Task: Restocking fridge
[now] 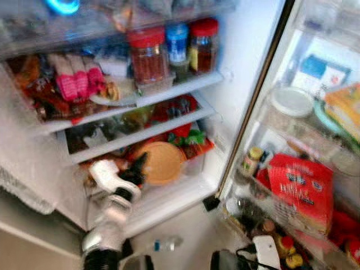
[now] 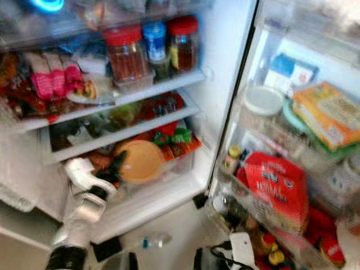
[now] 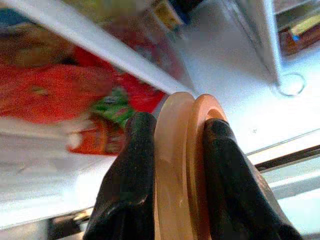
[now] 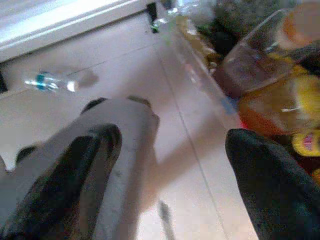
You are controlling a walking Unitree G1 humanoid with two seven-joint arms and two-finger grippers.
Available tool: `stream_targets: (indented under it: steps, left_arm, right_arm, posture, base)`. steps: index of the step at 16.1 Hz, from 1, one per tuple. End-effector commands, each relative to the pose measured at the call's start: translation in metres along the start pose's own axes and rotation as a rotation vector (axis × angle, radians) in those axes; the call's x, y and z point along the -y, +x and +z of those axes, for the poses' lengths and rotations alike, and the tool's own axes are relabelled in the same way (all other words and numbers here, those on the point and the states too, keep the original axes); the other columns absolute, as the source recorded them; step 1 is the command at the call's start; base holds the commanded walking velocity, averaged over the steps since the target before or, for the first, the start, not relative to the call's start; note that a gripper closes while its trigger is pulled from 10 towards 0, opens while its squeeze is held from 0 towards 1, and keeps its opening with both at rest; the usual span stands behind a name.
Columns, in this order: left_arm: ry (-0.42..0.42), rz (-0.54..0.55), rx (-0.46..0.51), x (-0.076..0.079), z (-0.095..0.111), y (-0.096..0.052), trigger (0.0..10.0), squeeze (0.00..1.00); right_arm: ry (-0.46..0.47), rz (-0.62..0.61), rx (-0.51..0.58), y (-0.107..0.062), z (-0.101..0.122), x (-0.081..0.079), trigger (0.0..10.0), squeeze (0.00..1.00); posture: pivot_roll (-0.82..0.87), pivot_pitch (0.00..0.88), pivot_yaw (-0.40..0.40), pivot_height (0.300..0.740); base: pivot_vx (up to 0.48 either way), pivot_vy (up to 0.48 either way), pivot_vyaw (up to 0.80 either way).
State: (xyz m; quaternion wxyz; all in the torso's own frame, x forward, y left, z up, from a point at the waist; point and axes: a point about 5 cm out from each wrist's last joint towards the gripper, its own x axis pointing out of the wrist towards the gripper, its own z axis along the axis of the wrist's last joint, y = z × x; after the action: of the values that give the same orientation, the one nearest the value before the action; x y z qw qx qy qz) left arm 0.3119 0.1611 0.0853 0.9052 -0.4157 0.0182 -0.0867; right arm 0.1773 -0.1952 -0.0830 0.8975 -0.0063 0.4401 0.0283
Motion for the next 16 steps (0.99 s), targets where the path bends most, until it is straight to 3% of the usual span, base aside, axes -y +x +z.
stream_targets:
  steps: [1,9,16]
  left_arm:
    - [0.026,0.018,0.023,-0.006,0.01,-0.003,10.0,0.0]
    - [0.03,-0.03,0.063,0.006,0.021,0.0,10.0,0.0]
    - [-0.02,0.083,0.199,-0.006,0.042,0.01,10.0,0.0]
  right_arm:
    - [0.017,0.009,-0.069,-0.004,-0.019,-0.004,10.0,0.0]
    - [0.015,0.013,-0.073,-0.003,-0.019,-0.004,10.0,0.0]
    - [0.015,0.014,-0.071,-0.003,-0.018,-0.003,10.0,0.0]
  posture:
    - [-0.1,0.112,-0.027,0.632]
    - [-0.1,0.113,-0.029,0.632]
    - [-0.11,0.108,-0.031,0.632]
  base:
    - [0.289,0.0,0.0]
    - [0.287,0.0,0.0]
    - [0.274,0.0,0.0]
